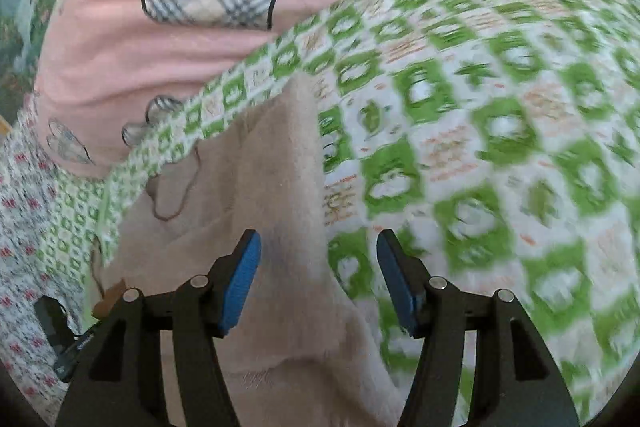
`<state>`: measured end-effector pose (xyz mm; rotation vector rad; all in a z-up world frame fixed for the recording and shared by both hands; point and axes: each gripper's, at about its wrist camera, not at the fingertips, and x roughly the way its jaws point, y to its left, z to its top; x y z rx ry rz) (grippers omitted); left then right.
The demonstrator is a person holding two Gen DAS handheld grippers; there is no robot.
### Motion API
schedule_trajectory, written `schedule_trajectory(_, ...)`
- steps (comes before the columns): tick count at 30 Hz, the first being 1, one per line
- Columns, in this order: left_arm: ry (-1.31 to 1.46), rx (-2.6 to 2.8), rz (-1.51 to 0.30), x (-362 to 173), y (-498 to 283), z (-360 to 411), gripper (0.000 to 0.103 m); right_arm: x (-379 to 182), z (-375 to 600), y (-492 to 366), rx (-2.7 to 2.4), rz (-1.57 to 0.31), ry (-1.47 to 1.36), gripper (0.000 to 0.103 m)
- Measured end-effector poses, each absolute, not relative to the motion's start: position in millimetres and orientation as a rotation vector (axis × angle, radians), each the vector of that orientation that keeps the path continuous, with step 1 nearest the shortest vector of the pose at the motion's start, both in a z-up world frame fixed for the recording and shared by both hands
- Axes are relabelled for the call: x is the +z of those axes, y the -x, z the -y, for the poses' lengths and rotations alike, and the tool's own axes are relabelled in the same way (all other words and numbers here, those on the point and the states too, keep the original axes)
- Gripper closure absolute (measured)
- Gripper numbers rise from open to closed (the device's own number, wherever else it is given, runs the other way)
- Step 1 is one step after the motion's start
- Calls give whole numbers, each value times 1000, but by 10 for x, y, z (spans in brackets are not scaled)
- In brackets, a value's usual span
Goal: Fold small clothes
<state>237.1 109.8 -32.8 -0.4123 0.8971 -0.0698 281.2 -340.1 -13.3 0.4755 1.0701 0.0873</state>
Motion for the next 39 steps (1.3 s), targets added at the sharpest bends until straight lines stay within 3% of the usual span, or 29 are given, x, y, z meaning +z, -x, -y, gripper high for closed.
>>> schedule_trajectory(1,407,-67,-896,-329,-2375,-1082,96,-188,3341,-2877,100,-1084,-452,41)
schedule_trajectory(2,403,-70,-891,-308,-2356,-1085,96,-219,3292,-2925,121,-1089,-420,56)
schedule_trajectory(3,397,-76,-885,-280,-2363,-1061,96,-211,3285,-2942,135,-1083,-401,82)
schedule_trajectory(4,395,-87,-874,-241,-2367,-1044,96,-159,3336,-2961,126,-1070,-400,94)
schedule_trajectory(8,366,-146,-812,-98,-2416,-874,96,-29,3654,-2959,78,-1012,-424,95)
schedule_trajectory(13,349,-137,-873,-299,-2477,-840,94,-241,3612,-3016,34,-1097,-351,91)
schedule_trajectory(16,358,-132,-887,-342,-2396,-894,89,-32,3572,-2869,-80,-1037,-311,76)
schedule_trajectory(19,364,-124,-896,-364,-2339,-932,87,209,3311,-2652,40,-948,-307,68)
schedule_trajectory(20,361,-120,-898,-366,-2326,-935,86,209,3198,-2607,111,-953,-305,60)
schedule_trajectory(22,357,-114,-900,-355,-2289,-944,85,82,3069,-2569,142,-1013,-287,54)
schedule_trajectory(25,341,-100,-898,-304,-2136,-1010,81,-121,3159,-2518,49,-1073,-266,55)
schedule_trajectory(29,352,-63,-886,-179,-1910,-1255,76,145,3191,-2321,71,-1007,-356,53)
schedule_trajectory(31,365,-15,-860,-74,-1826,-1471,57,295,3129,-2159,112,-970,-361,48)
schedule_trajectory(34,398,93,-820,74,-1788,-1946,36,373,2975,-2046,170,-958,-374,42)
schedule_trajectory(39,463,288,-818,136,-1961,-2790,29,287,2688,-1909,236,-1006,-415,42)
